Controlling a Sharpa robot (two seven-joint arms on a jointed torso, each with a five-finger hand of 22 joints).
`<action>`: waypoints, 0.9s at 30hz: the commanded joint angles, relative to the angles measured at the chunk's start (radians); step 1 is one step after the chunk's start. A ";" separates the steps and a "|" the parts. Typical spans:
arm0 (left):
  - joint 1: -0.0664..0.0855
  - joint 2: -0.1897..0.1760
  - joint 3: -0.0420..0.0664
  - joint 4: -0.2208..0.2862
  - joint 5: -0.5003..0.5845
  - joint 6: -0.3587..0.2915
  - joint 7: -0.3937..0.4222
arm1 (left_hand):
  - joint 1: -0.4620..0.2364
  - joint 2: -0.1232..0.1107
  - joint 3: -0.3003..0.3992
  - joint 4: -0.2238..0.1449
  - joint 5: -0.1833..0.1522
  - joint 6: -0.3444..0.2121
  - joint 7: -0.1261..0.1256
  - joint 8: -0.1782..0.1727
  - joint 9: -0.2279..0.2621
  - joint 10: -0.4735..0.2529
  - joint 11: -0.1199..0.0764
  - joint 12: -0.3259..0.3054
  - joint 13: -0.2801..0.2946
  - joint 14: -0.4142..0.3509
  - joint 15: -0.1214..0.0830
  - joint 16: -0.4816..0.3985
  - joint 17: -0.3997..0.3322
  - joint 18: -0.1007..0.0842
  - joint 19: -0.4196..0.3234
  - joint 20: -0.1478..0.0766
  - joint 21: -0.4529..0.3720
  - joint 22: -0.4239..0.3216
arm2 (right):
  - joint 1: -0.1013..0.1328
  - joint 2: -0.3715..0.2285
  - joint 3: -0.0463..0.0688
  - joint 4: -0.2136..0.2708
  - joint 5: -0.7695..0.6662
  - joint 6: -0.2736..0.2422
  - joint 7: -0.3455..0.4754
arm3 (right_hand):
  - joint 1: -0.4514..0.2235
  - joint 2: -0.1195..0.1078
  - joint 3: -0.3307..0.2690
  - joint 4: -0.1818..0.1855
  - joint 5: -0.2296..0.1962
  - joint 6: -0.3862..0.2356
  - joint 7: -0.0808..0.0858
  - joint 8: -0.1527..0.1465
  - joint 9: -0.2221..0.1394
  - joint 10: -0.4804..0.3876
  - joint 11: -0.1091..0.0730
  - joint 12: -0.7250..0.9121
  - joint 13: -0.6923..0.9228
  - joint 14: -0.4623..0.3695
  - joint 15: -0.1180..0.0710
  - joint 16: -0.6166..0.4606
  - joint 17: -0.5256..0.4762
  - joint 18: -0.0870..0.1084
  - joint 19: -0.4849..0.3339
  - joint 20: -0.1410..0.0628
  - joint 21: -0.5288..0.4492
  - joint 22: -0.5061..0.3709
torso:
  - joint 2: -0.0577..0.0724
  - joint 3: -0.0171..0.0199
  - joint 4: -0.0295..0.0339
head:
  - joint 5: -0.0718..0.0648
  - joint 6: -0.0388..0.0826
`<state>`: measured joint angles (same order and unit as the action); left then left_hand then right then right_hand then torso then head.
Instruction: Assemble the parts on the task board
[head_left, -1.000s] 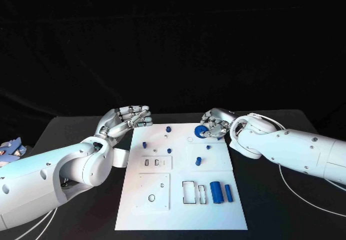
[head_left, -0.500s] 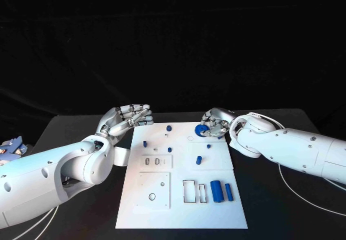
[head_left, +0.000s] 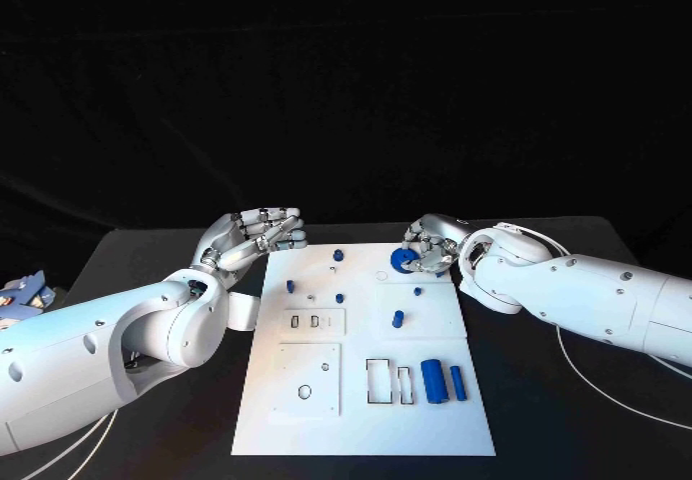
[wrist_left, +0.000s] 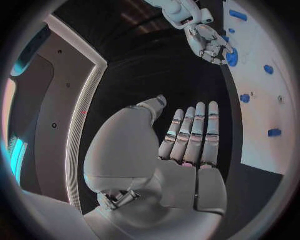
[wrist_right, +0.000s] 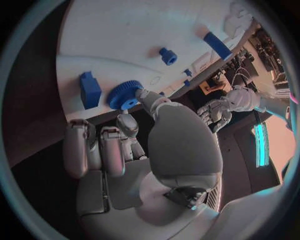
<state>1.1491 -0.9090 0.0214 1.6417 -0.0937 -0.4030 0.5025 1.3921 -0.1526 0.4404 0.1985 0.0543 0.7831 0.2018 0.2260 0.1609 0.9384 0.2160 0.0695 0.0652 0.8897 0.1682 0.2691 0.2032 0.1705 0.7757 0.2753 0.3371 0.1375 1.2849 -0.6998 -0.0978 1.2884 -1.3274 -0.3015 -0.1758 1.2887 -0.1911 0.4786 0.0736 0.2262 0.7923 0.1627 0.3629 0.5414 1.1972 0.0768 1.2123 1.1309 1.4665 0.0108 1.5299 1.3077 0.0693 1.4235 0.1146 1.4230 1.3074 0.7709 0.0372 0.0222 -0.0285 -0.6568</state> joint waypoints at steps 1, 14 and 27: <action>0.001 0.001 0.001 0.001 0.001 0.016 0.005 | -0.007 0.002 0.002 -0.001 -0.001 0.002 0.071 -0.002 0.000 0.000 0.001 -0.001 0.001 -0.003 0.003 -0.006 0.001 0.011 0.004 0.003 0.006 -0.001 | -0.005 0.000 -0.003 0.003 -0.066 0.023 -0.019 | 0.013 -0.001 0.010 -0.003 -0.004 0.008 0.000 0.001 -0.001 0.004 0.002 0.002 0.000 0.079 -0.003 0.005 0.151 -0.019 0.008 0.001 0.005 0.080 | 0.000 -0.0001 0.0004 | 0.000 -0.001; 0.001 0.001 0.001 0.001 0.001 0.016 0.003 | -0.007 0.002 0.004 -0.002 -0.001 0.002 0.071 -0.002 0.000 0.000 0.001 -0.001 0.001 -0.003 0.003 -0.007 0.001 0.011 0.004 0.003 0.006 -0.001 | -0.008 -0.005 -0.003 0.051 -0.185 -0.072 -0.014 | 0.007 -0.009 0.072 -0.020 0.048 0.043 -0.006 -0.003 -0.012 0.040 -0.005 0.035 0.035 0.083 -0.008 0.010 0.164 -0.026 0.027 -0.003 0.025 0.108 | 0.000 0.0000 0.0007 | 0.000 0.001; 0.001 0.004 0.001 -0.002 0.001 0.017 -0.003 | -0.006 0.004 0.005 -0.003 -0.001 0.002 0.070 -0.002 0.000 0.000 0.000 -0.001 0.001 -0.003 0.003 -0.007 0.001 0.011 0.003 0.003 0.006 -0.002 | -0.001 0.022 -0.002 0.145 -0.271 -0.173 -0.031 | -0.002 -0.010 0.095 -0.025 0.076 0.063 -0.012 0.001 -0.012 0.066 -0.010 0.058 0.062 0.085 -0.013 0.013 0.173 -0.030 0.040 -0.007 0.038 0.126 | 0.000 0.0006 0.0061 | 0.013 0.002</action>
<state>1.1492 -0.9070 0.0212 1.6391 -0.0937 -0.4026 0.4970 1.3921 -0.1526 0.4403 0.1985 0.0543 0.7831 0.2019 0.2260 0.1609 0.9384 0.2161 0.0695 0.0652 0.8897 0.1682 0.2691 0.2029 0.1704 0.7757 0.2753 0.3371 0.1376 1.2839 -0.6811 -0.1005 1.4266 -1.5457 -0.4331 -0.1943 1.2980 -0.2044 0.5676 0.0470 0.2965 0.8333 0.1606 0.3524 0.5278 1.2543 0.0661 1.2668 1.1911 1.4667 0.0031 1.5376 1.3075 0.0536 1.4556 0.1076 1.4548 1.3080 0.7704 0.0378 0.0253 -0.0163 -0.6541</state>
